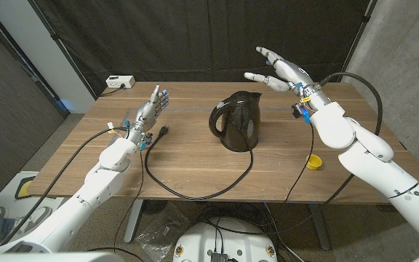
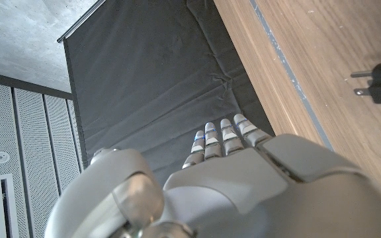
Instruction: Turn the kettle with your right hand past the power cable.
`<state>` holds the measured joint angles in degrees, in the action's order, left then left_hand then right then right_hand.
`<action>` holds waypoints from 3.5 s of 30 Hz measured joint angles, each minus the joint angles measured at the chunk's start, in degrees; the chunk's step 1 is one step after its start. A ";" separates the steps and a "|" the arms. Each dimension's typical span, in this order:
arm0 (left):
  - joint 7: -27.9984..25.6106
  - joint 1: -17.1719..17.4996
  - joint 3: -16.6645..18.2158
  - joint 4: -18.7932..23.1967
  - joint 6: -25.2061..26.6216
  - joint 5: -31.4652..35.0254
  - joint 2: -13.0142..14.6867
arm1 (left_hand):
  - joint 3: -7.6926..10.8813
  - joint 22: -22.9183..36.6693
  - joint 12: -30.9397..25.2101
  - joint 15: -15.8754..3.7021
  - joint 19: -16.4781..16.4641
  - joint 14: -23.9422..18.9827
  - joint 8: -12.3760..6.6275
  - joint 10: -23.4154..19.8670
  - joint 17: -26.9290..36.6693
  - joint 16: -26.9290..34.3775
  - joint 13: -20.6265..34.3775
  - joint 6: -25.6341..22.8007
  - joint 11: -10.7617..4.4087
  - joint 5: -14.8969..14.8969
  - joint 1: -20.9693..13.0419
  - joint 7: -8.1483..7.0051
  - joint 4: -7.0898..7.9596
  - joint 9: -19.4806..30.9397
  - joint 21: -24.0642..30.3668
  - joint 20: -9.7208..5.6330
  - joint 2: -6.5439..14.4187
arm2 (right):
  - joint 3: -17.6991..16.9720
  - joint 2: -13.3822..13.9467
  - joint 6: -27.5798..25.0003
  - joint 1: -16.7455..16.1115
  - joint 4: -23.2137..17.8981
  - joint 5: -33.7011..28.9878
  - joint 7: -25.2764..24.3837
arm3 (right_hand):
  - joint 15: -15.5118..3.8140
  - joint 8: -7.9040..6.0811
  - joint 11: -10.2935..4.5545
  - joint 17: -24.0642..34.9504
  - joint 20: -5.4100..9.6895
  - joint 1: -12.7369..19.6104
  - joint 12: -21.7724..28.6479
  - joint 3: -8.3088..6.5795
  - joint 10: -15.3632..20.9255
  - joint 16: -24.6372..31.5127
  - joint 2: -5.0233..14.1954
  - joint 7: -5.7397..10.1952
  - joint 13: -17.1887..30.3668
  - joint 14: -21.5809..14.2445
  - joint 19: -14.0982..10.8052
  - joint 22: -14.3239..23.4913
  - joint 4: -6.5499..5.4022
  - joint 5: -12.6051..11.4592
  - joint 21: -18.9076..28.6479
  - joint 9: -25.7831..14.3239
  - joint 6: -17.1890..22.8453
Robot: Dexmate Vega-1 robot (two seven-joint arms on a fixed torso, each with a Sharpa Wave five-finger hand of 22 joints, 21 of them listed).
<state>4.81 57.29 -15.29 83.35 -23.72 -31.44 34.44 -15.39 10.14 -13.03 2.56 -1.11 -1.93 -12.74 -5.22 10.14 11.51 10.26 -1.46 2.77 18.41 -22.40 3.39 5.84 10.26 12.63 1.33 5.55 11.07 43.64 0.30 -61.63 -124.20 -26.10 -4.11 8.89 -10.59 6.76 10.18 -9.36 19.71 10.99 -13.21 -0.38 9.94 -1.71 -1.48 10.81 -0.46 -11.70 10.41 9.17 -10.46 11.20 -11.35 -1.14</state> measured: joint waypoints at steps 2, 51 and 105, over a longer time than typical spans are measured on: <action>-0.01 0.00 -0.12 0.00 0.00 0.01 -0.03 | 0.00 0.00 0.00 -0.12 0.00 -0.12 0.00 0.00 0.00 0.00 0.00 0.00 0.00 -0.33 0.00 0.00 0.00 0.00 0.00 0.00 0.00 | 0.42 1.30 -1.95 0.94 -1.41 -1.26 2.10 | 0.26 0.00 -0.09 0.10 -1.14 0.36 0.00 0.00 -0.93 0.00 -0.36 -0.13 0.00 0.76 0.51 0.00 0.00 0.11 0.00 0.00 -0.75; -4.11 5.11 0.47 4.00 2.89 0.01 1.10 | 0.00 0.00 0.39 0.52 0.12 -0.91 -0.22 -1.24 0.14 -0.32 0.00 -2.55 0.82 -0.94 -0.44 -0.10 0.00 0.29 -0.78 0.93 0.44 | 19.36 2.22 -13.83 26.92 -5.37 -23.21 46.96 | 2.71 -0.01 0.59 0.09 -3.15 0.29 0.00 1.52 -7.35 0.01 -2.12 0.26 0.27 5.98 -1.18 0.00 -0.88 0.11 0.42 0.02 -6.97; -4.73 5.32 -0.03 4.16 6.08 -1.55 0.28 | 0.00 0.01 0.39 1.14 0.11 -1.53 0.24 -2.05 0.12 -0.32 0.27 -3.06 0.62 -1.34 -1.43 0.42 0.01 0.27 -0.77 1.54 1.44 | 23.16 -5.56 -6.87 33.82 1.42 -30.47 67.49 | 2.90 -0.02 0.69 0.08 -3.05 7.16 -0.18 0.63 -9.49 0.45 -2.18 -0.77 0.10 7.39 -9.63 0.00 -0.01 -1.22 1.82 0.03 -8.69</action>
<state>0.08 62.61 -15.32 87.51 -17.64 -33.00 34.73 -15.39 10.14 -12.64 3.70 -1.01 -3.46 -12.49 -7.27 10.26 11.19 10.53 -4.51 3.39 17.07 -23.83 3.81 5.84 10.53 11.86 2.88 6.99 34.23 38.08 -6.57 -27.81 -122.79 -56.56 63.38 11.79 -10.61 7.45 10.26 -12.40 26.87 10.81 -12.58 -9.88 10.39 -3.89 -2.26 10.92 6.94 -21.33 10.41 9.17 -11.68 13.03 -11.32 -9.83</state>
